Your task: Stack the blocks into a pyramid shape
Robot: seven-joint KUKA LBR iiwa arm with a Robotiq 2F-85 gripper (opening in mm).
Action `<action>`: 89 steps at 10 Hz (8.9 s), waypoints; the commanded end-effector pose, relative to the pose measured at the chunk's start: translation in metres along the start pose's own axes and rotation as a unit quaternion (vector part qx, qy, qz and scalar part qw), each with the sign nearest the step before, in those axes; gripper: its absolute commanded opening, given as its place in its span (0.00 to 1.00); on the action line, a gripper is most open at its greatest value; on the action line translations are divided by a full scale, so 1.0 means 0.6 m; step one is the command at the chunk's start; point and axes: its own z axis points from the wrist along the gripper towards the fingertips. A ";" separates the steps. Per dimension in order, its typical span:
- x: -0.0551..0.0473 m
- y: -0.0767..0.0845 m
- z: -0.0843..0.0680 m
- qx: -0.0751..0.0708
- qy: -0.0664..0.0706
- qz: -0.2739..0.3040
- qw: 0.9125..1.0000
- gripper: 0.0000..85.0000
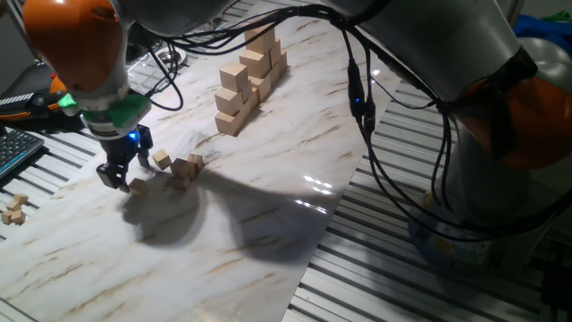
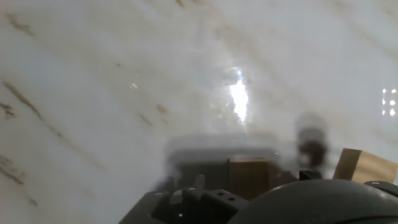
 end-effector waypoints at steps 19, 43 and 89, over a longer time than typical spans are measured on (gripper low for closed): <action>-0.011 -0.048 -0.031 -0.015 0.048 -0.019 0.999 0.00; 0.098 -0.154 -0.118 0.006 0.060 0.666 0.743 0.00; 0.109 -0.164 -0.060 0.026 0.011 0.736 0.677 0.00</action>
